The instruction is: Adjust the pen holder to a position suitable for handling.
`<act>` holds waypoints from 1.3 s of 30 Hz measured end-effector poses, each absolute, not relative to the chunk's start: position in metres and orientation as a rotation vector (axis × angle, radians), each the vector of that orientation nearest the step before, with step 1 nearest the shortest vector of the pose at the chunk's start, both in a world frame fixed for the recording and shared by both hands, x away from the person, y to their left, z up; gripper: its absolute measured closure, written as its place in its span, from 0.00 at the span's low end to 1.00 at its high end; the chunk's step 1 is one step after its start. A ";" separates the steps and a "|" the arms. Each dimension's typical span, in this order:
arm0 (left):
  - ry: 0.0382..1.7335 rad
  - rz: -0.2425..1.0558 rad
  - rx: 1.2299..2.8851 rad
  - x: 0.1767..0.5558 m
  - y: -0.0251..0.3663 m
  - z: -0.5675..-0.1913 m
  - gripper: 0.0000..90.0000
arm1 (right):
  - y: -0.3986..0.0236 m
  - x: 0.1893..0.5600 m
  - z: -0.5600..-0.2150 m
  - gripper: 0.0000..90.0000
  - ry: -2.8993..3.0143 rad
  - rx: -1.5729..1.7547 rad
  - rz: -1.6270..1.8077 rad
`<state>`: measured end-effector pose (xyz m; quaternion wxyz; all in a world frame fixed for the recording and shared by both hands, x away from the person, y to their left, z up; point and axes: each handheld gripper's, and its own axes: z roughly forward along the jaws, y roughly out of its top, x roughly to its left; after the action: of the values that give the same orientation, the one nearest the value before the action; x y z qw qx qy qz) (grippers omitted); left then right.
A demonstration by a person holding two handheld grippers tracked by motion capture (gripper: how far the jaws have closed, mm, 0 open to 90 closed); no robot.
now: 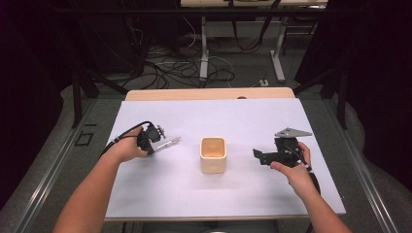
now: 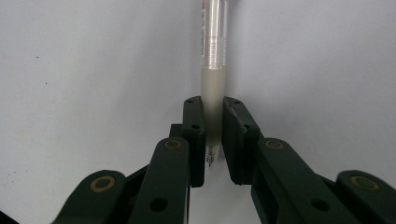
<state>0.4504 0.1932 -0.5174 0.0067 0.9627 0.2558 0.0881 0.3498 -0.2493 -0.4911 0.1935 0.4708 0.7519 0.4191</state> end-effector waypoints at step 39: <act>0.833 0.148 2.859 0.399 0.174 -0.429 0.89 | -0.228 0.339 -0.476 0.00 2.164 1.133 1.106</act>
<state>0.3992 0.1742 -0.4292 0.0800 0.9558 0.2785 0.0495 0.3390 -0.2277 -0.4765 0.2281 0.4113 0.7859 0.4015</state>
